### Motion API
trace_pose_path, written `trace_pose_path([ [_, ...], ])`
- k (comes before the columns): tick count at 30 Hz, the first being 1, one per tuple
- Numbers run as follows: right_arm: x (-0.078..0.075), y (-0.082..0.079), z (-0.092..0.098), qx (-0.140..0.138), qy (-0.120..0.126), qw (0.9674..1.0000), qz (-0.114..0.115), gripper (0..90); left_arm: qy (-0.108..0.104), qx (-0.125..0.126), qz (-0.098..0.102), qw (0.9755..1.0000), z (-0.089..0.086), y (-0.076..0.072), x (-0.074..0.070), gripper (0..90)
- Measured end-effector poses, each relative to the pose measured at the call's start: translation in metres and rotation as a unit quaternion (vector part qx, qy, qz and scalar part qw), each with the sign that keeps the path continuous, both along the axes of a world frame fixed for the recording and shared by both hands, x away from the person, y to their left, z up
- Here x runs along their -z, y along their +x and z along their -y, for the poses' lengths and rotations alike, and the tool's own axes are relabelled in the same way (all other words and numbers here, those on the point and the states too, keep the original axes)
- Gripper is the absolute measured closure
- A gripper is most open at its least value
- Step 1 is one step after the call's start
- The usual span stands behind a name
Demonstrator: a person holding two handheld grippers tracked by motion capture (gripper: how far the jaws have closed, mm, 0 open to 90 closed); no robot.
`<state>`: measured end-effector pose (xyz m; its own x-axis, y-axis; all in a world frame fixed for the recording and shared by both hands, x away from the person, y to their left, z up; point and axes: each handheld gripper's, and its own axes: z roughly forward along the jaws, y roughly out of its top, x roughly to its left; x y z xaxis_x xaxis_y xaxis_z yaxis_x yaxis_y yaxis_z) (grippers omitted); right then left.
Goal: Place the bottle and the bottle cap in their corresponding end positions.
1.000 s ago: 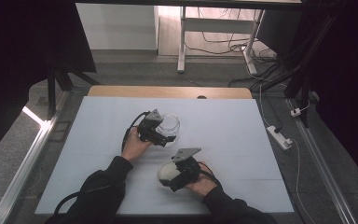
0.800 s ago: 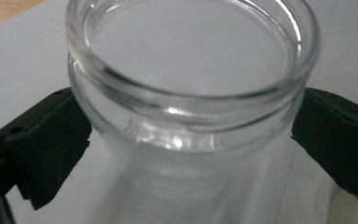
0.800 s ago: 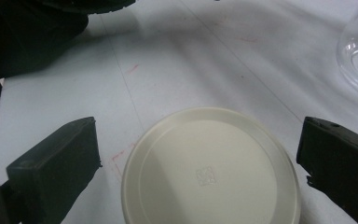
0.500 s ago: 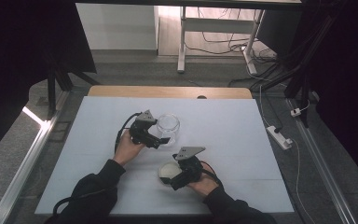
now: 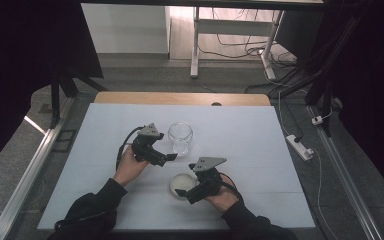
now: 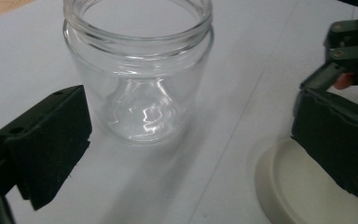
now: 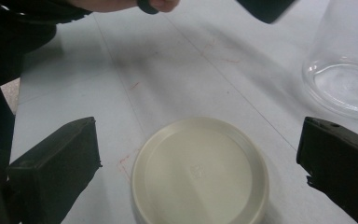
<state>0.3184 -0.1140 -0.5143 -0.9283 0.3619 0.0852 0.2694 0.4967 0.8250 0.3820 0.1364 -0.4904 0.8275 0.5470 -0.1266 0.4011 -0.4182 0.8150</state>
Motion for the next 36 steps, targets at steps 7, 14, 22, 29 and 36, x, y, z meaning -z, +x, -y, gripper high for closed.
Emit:
trace_pose_path([
  [7,-0.004,-0.001,0.005,0.007,0.005,1.0,0.004,0.0,-0.007,0.001,0.005,1.0,-0.007,-0.017,-0.005,0.0],
  [14,-0.007,-0.002,0.01,0.015,0.001,0.9999,0.007,0.0,-0.011,0.004,0.005,0.9999,-0.012,-0.032,-0.008,0.0],
  [22,-0.012,-0.005,0.019,0.024,0.001,0.9997,0.011,0.0,-0.019,0.008,0.011,0.9997,-0.019,-0.052,-0.014,0.0],
  [29,-0.02,-0.012,0.026,0.031,0.005,0.9993,0.018,0.0,-0.031,0.0,0.006,0.9995,-0.028,-0.069,-0.018,0.0],
  [36,-0.028,-0.019,0.037,0.043,0.006,0.9988,0.024,0.0,-0.038,-0.01,0.001,0.9992,-0.041,-0.089,-0.017,0.0],
])
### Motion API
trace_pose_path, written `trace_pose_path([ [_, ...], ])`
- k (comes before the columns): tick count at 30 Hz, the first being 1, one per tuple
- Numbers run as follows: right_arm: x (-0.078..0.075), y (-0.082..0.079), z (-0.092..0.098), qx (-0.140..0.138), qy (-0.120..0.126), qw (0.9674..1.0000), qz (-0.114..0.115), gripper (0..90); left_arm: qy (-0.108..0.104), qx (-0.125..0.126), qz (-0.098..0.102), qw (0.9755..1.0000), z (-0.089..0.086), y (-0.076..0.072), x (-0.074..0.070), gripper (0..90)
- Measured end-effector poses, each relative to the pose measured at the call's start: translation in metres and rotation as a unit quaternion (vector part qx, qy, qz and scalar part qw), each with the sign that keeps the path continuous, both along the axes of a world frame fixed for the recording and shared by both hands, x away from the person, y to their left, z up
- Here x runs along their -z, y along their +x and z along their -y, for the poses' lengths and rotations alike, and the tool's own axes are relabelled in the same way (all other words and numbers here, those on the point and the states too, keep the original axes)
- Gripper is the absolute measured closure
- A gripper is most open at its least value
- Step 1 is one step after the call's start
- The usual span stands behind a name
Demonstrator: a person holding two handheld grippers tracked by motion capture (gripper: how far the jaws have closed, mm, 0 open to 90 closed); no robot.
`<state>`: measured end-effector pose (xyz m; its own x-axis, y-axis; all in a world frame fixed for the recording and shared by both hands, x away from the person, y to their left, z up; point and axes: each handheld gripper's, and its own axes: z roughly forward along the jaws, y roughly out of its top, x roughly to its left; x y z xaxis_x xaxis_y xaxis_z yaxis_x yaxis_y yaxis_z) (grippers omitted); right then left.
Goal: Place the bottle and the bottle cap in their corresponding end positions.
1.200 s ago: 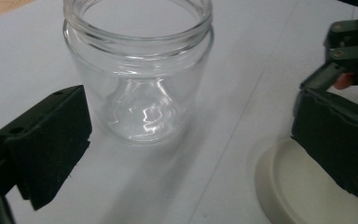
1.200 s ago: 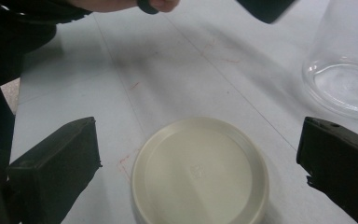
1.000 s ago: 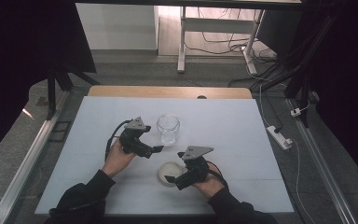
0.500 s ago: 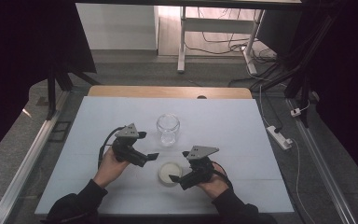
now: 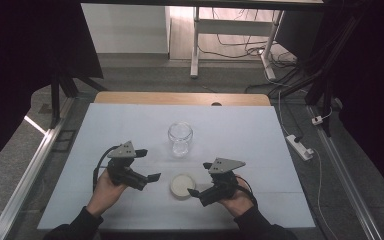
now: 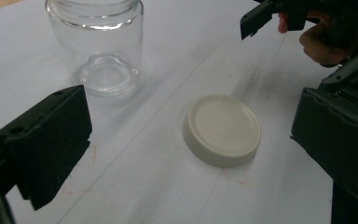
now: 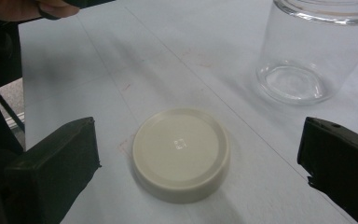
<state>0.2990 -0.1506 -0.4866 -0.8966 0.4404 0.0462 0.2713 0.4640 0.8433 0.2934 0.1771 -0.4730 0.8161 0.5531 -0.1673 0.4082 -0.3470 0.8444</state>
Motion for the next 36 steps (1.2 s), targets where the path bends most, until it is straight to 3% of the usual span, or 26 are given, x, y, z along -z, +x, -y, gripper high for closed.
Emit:
trace_pose_path([
  [7,-0.004,-0.006,0.013,0.019,0.0,0.9998,0.001,0.0,0.001,-0.009,-0.002,1.0,-0.012,-0.017,0.002,0.0],
  [20,-0.007,-0.013,0.048,0.07,0.011,0.9975,-0.001,0.0,-0.015,-0.055,-0.005,0.9984,-0.047,-0.044,0.01,0.0],
  [36,-0.003,-0.027,0.091,0.13,0.0,0.9915,-0.002,0.0,-0.022,-0.112,-0.017,0.9933,-0.087,-0.074,0.022,0.0],
])
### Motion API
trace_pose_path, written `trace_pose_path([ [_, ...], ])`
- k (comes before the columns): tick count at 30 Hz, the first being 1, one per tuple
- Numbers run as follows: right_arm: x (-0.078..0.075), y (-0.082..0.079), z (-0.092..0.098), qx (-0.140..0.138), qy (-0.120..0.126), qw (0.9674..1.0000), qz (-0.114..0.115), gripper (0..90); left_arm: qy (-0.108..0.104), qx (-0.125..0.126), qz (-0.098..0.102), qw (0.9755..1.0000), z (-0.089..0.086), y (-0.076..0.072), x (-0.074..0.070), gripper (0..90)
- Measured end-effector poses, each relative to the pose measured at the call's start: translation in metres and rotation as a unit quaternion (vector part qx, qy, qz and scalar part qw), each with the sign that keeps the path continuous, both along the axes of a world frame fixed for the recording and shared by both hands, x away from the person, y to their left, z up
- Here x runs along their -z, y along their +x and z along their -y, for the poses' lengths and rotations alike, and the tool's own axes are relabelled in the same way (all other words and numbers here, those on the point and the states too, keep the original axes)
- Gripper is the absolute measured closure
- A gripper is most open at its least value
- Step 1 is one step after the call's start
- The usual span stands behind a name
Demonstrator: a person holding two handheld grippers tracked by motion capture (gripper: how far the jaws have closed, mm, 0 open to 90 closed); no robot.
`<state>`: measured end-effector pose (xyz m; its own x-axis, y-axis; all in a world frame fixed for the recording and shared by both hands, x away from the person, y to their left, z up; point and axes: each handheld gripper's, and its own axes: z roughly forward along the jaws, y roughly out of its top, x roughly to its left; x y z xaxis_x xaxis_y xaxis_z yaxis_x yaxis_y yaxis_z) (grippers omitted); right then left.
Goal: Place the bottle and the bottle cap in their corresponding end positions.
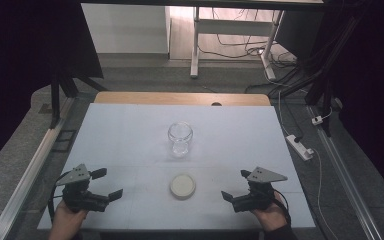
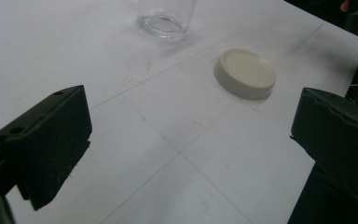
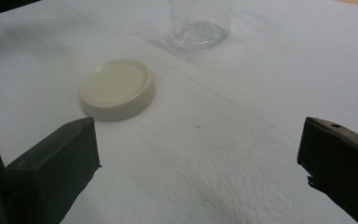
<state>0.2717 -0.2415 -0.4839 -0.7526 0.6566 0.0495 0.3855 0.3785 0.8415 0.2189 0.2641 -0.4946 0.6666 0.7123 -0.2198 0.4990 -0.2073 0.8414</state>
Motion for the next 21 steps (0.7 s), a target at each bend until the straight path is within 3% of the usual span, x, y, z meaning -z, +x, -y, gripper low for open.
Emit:
trace_pose_path([
  [11,0.004,-0.014,0.036,0.057,-0.01,0.9983,-0.005,0.0,0.011,-0.037,-0.014,0.9991,-0.021,-0.018,0.012,0.0],
  [21,0.007,-0.024,0.061,0.095,-0.007,0.9954,-0.013,0.0,0.027,-0.068,-0.033,0.9968,-0.033,-0.032,0.023,0.0],
])
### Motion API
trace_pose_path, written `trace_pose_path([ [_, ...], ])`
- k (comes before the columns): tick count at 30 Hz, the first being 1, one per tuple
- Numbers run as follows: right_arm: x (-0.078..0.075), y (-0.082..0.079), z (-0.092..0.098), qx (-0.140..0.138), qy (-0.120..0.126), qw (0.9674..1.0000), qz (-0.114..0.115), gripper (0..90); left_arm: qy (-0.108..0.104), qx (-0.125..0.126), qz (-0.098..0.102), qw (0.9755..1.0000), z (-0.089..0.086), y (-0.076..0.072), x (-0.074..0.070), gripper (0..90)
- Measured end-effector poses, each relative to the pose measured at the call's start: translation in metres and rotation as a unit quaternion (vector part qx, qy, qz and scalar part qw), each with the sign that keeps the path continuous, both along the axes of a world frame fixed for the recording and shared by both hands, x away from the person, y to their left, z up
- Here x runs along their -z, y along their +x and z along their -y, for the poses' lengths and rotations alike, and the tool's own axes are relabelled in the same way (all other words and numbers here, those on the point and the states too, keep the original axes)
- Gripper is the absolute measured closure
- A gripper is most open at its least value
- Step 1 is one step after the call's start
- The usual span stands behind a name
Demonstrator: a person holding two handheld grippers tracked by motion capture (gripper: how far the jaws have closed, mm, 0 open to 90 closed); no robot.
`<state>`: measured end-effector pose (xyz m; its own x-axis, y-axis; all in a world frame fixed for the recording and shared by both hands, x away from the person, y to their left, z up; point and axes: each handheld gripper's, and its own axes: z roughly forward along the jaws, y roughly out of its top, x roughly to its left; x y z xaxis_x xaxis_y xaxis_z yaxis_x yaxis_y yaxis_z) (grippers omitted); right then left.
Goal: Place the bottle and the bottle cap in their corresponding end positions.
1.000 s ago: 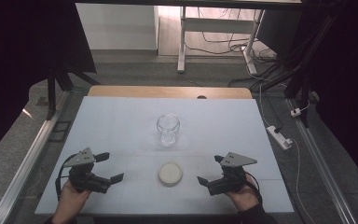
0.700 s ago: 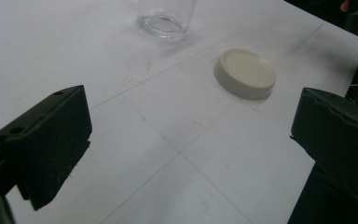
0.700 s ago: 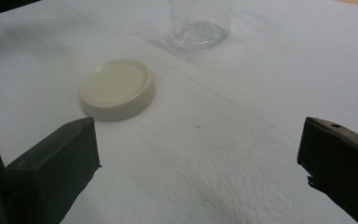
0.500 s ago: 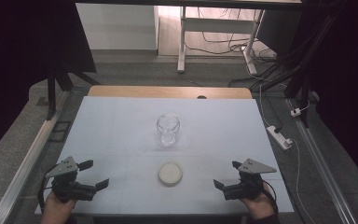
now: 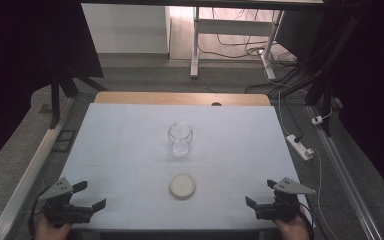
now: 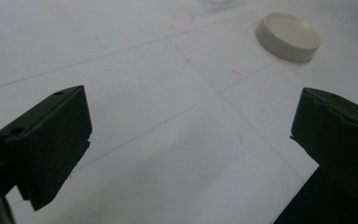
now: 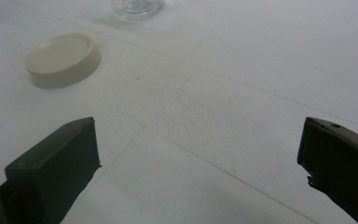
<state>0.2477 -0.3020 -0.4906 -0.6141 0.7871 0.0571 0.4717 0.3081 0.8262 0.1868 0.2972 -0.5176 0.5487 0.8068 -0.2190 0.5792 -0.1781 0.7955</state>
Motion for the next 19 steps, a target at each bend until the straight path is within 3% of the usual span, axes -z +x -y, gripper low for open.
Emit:
trace_pose_path([
  [9,0.003,-0.008,0.013,0.021,-0.004,0.9997,-0.012,0.0,0.036,-0.028,-0.018,0.9988,-0.007,-0.01,0.006,0.0],
  [19,0.003,-0.011,0.015,0.023,-0.01,0.9995,-0.021,0.0,0.041,-0.037,-0.027,0.9981,-0.008,-0.012,0.006,0.0],
])
